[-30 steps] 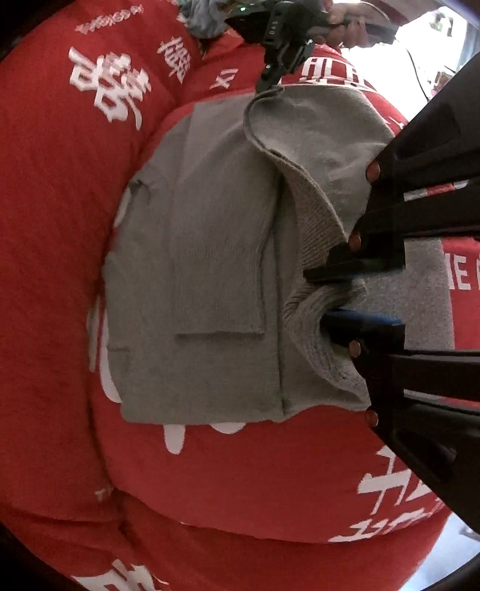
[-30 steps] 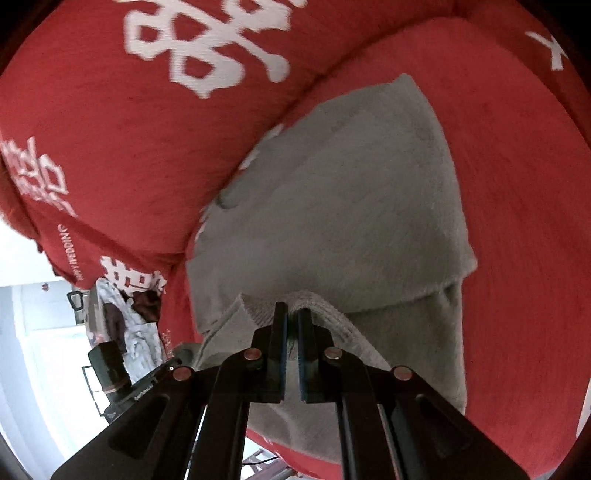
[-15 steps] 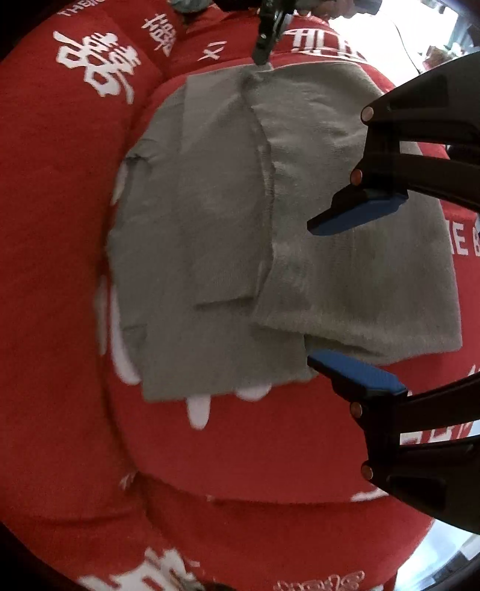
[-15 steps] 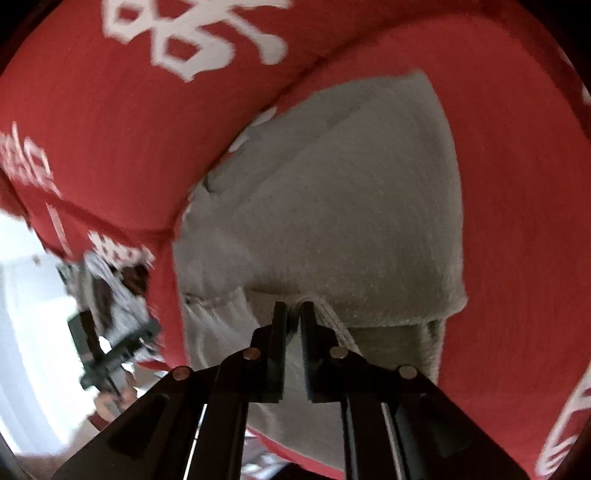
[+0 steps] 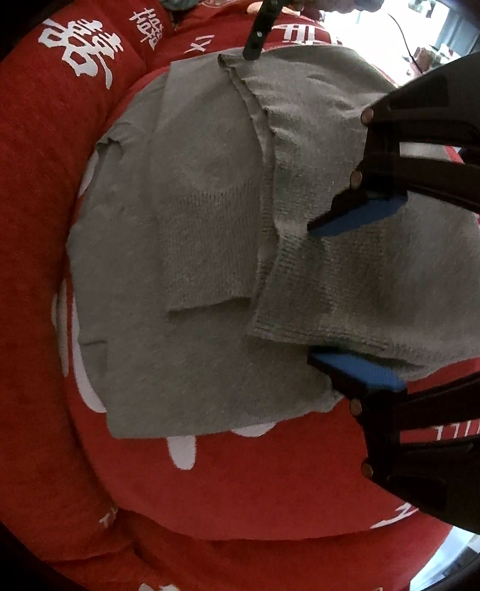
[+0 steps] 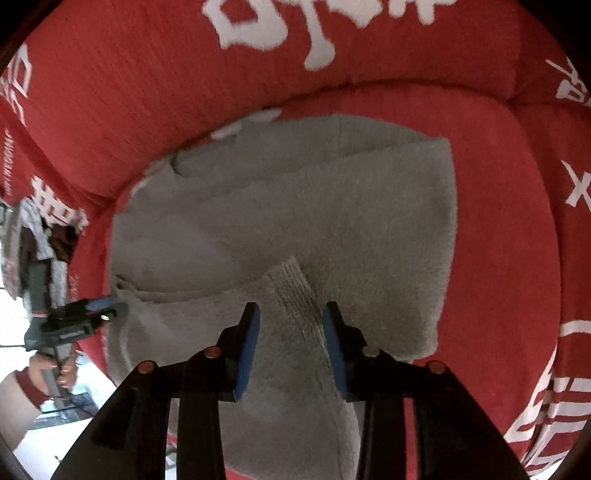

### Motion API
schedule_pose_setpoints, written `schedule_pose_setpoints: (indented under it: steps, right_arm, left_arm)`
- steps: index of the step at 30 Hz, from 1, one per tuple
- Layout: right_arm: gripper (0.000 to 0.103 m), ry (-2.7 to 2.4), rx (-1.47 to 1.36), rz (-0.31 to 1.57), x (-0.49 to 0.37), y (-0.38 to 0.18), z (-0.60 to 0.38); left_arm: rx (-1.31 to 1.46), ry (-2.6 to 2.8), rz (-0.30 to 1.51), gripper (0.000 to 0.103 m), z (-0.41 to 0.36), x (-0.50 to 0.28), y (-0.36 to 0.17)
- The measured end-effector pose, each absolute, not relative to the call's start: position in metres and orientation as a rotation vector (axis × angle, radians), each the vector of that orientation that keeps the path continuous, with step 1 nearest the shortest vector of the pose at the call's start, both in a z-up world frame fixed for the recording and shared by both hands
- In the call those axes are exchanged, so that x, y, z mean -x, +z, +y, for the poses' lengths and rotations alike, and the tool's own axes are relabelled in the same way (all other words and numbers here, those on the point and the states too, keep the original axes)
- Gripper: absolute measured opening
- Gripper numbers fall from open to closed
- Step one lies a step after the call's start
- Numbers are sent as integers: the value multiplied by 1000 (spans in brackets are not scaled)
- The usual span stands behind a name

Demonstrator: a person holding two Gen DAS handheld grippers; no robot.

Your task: Fold small clothes

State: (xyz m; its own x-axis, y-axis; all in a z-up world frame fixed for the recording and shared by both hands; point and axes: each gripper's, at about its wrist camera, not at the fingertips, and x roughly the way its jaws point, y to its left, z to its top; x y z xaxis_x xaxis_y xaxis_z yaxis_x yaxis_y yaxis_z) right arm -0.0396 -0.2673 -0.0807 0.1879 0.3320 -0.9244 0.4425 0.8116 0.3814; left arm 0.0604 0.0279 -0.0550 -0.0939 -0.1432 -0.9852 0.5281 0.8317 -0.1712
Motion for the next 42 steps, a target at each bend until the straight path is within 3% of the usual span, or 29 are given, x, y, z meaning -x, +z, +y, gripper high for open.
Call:
schedule_pose_setpoints:
  steps: [1,3,4,5,19,25,42]
  right_arm:
    - [39,-89,-664,1426,40,-85,-265]
    - [37,-90,-652,1443,41,-91,-260]
    - [32,-95,-635,1440,41,-90,-258]
    - [5,-89,-622,1439,41,-87,-256]
    - [6,-67,-653,1217,55,23,-259]
    - [6,-112,-565,1152,18,48,-276]
    - [6,-260,-593,1318,-57,-95,-322]
  left_arm:
    - [-334,-574,1567,42,28,-60,-55]
    - [-323,-602,1566,11,31,-59,-54]
    - [-320,-608,1563,10,31,-59,-52]
    - [-313,-619,1552,10,33,-58,-48]
    - [-197,-768,1368,7,42,-69,64]
    - [-163,-750,1291,7,20,-111,73]
    - [-260,-456,1334,8,-30,-173,-57]
